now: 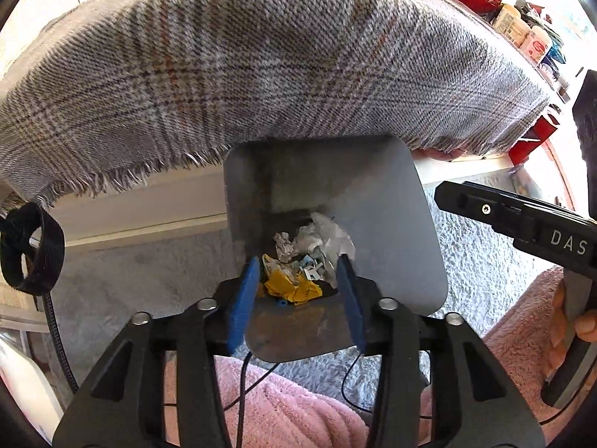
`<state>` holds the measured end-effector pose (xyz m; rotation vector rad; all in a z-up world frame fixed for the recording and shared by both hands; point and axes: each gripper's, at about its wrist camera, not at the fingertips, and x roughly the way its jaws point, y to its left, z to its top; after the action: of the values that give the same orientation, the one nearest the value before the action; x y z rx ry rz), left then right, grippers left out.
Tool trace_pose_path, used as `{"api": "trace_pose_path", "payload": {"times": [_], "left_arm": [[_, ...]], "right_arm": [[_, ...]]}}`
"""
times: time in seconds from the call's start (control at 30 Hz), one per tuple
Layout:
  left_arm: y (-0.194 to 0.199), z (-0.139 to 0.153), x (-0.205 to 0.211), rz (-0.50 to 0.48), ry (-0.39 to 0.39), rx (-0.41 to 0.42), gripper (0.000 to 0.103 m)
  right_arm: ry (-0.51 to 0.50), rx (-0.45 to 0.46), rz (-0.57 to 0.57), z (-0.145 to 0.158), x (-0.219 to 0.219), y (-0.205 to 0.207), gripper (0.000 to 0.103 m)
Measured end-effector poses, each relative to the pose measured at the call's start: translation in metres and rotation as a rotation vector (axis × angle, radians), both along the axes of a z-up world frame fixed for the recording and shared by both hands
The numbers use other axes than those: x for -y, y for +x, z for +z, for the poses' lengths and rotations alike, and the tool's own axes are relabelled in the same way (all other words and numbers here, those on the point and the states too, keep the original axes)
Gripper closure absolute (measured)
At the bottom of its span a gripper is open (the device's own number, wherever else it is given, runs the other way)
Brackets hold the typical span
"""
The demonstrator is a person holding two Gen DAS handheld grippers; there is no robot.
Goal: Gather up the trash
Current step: 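Lower the paper and cream tube into the bin and open both grippers, then grasp the foil blister pack with the left gripper while the right grasps clear plastic bag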
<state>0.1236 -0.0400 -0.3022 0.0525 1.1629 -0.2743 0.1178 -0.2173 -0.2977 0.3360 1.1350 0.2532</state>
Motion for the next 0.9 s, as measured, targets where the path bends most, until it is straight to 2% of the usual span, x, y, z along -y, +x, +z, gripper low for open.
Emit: {"api": "trace_pose_path", "payload": {"times": [0.03,0.07,0.17,0.2,0.3,0.6,0.9], "left_arm": [[-0.002,0.003,-0.001,0.001,0.005,0.006,0.052],[-0.003,0.006,-0.004,0.001,0.015,0.017,0.046],[-0.003,0.017,-0.007,0.011,0.049,0.062,0.023],[-0.004,0.021,-0.008,0.013,0.056,0.077,0.021],[-0.002,0.036,-0.011,0.023,0.063,0.116,0.018],[0.028,0.088,-0.015,0.045,0.037,0.202,0.011],[0.089,0.112,-0.010,0.036,0.027,0.240,0.011]], "right_arm": [[-0.015,0.000,-0.008,0.000,0.000,0.000,0.020],[-0.026,0.002,-0.012,0.001,0.000,-0.001,0.015],[-0.031,-0.003,-0.016,0.002,0.001,-0.002,0.012],[-0.030,-0.007,-0.017,0.003,0.002,-0.002,0.011],[0.005,0.003,-0.020,0.015,0.009,0.000,0.011],[-0.013,0.190,-0.110,0.105,0.043,0.034,0.009],[-0.036,0.232,-0.107,0.121,0.045,0.097,0.009]]}}
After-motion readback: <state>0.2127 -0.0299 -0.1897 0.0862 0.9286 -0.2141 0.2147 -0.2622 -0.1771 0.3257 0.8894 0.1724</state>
